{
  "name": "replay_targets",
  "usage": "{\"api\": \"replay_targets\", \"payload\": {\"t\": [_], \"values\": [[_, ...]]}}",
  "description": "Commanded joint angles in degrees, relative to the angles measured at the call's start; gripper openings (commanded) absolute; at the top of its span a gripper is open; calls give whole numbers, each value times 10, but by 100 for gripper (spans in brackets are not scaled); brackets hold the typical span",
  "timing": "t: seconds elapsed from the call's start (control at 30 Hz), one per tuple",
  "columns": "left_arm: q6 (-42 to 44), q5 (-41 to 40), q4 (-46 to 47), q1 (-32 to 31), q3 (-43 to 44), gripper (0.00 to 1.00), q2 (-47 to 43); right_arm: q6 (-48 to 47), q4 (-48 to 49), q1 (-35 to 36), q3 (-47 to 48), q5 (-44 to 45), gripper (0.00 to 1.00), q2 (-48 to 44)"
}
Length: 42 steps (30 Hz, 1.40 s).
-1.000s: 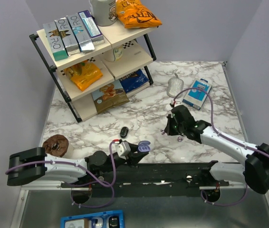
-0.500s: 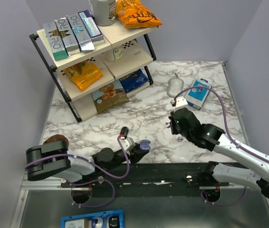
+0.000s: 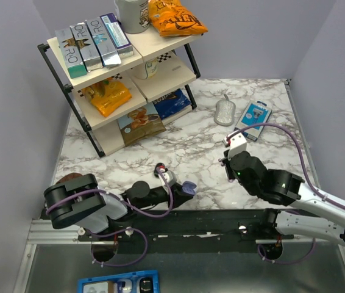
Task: Insert the wireless bluetooth earbuds into the charging case
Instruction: Pick up the earbud from the center of the board, then place the earbud in the charging case.
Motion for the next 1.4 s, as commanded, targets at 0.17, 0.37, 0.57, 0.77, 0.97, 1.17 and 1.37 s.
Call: {"api": "replay_targets", "payload": {"t": [0.17,0.37,0.57,0.77,0.97,1.17,1.37], "values": [[8,139,194,15,73,0,-1,-45,1,77,25,75,1,-25],[9,174,187,45,101,0,2,-59,6,127,33,105,1,-39],[-22,221,228,81,110,0,14,-83,37,212,13,185,1,-51],[-53,261,231,108,130,0,18,-118,53,274,9,250,1,-31],[-70,279,231,111,144,0,15,-143,71,290,-2,258,1,-26],[-82,292,228,111,158,0,14,-170,107,299,-16,254,1,-20],[-92,299,224,111,163,0,13,-193,139,312,-30,277,1,-1]]}}
